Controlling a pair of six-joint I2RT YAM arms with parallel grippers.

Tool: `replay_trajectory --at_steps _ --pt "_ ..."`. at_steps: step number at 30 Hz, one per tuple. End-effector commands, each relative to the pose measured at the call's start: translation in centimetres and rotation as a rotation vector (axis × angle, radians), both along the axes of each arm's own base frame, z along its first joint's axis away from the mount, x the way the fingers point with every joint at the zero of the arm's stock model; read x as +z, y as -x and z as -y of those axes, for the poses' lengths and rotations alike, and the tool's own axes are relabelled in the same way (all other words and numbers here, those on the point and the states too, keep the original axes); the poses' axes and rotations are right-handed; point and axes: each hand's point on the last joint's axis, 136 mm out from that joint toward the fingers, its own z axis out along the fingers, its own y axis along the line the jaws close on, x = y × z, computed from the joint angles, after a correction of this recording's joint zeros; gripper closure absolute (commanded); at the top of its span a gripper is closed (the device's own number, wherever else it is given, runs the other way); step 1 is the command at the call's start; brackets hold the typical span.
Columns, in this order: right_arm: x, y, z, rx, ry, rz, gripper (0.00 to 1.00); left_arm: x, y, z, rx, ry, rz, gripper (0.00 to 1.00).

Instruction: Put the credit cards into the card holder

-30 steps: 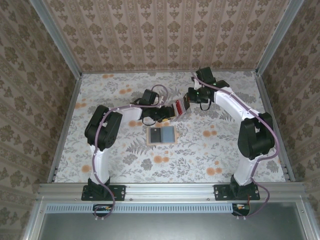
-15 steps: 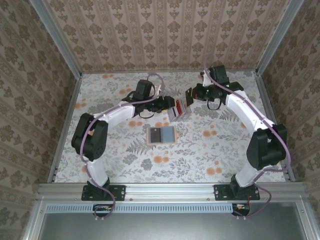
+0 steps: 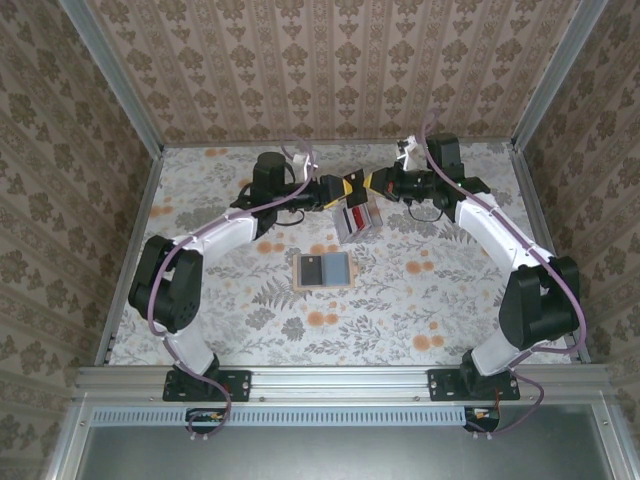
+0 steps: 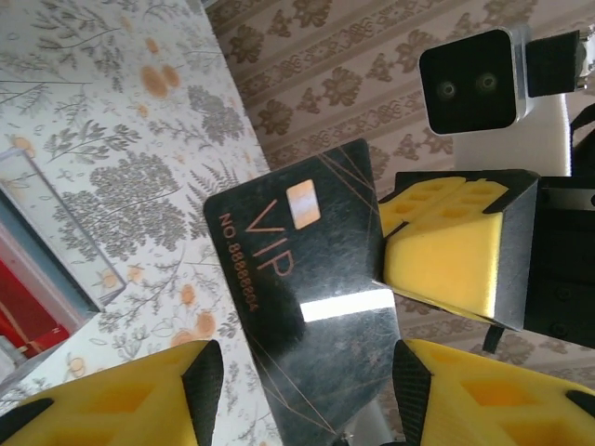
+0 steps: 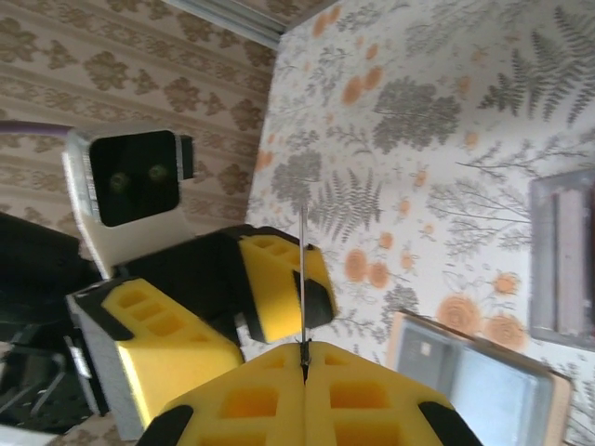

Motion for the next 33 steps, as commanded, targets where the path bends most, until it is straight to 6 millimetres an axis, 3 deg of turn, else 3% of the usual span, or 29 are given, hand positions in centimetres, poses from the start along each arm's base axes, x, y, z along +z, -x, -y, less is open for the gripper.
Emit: replay_trajectory --at_steps 1,5,10,11,12,14,17,23,27,32,33 --pt "1.6 0.2 -0.9 0.052 -0.100 0.012 1.00 1.9 0.3 0.0 -0.029 0.076 0.015 0.46" --pt "0.9 0.1 -1.0 0.056 -0.107 -0.002 1.00 2.5 0.2 0.2 -0.034 0.117 0.013 0.54" --pt "-0.2 0.1 -0.8 0.046 -0.092 -0.022 1.00 2.9 0.1 0.0 -0.031 0.127 0.023 0.92" --pt "-0.3 0.1 -0.7 0.042 -0.090 -0.025 0.98 2.9 0.1 -0.1 -0.030 0.126 0.024 0.96" --pt "-0.5 0.1 -0.7 0.038 -0.088 -0.028 0.90 2.9 0.1 -0.2 -0.028 0.125 0.025 1.00" --pt "-0.6 -0.1 -0.7 0.030 -0.098 -0.027 0.69 2.8 0.1 -0.3 -0.025 0.124 0.026 1.00" --pt "-0.9 -0.4 -0.8 0.023 -0.116 -0.039 0.63 2.8 0.1 -0.3 -0.022 0.129 0.024 1.00" --pt "-0.8 -0.5 -1.8 0.049 -0.154 -0.042 0.68 3.1 0.1 -0.2 -0.028 0.141 0.022 1.00" --pt "-0.1 -0.3 -2.5 0.075 -0.182 -0.030 0.78 2.7 0.0 0.0 -0.031 0.134 0.011 1.00" --pt "0.5 0.0 -2.9 0.095 -0.201 -0.027 0.79 1.9 -0.3 0.0 -0.030 0.139 -0.016 1.00" --pt "0.5 0.2 -3.2 0.107 -0.202 -0.029 0.83 1.9 -0.4 0.0 -0.026 0.143 -0.016 1.00"
